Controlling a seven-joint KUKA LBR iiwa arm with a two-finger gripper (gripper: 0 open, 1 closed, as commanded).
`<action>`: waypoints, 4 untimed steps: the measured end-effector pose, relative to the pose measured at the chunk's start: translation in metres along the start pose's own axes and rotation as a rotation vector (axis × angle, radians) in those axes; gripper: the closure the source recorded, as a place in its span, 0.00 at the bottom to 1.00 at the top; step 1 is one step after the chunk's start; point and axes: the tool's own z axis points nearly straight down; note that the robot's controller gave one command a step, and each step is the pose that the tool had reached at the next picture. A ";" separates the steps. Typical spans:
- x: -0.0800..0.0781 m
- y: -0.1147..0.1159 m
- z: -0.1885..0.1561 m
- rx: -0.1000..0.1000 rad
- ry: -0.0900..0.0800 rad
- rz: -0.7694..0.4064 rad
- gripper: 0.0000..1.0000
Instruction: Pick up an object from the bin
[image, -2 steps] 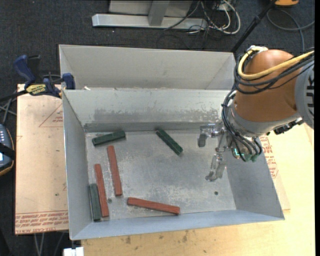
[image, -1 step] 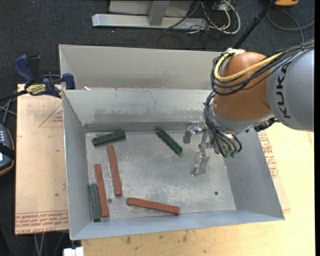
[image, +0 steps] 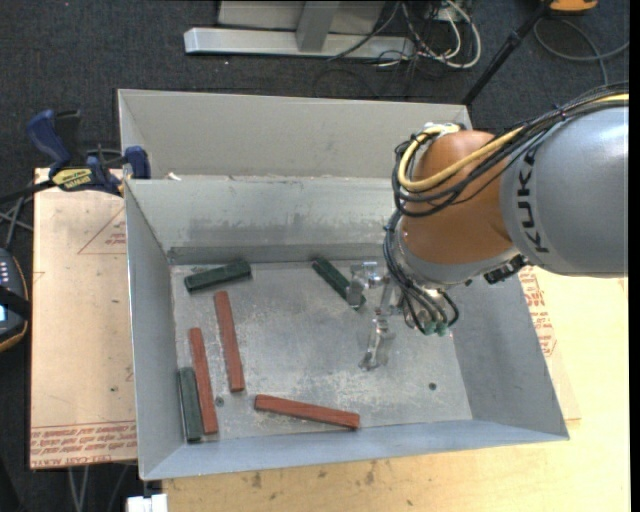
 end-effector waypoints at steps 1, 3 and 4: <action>-0.034 0.009 0.002 0.000 -0.002 0.205 0.00; -0.060 -0.002 0.054 0.000 -0.010 0.133 0.00; -0.089 -0.028 0.099 -0.001 -0.006 0.020 0.00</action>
Offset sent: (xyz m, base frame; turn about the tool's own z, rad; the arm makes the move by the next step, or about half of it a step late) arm 0.0772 -0.0399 -0.0346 -0.1923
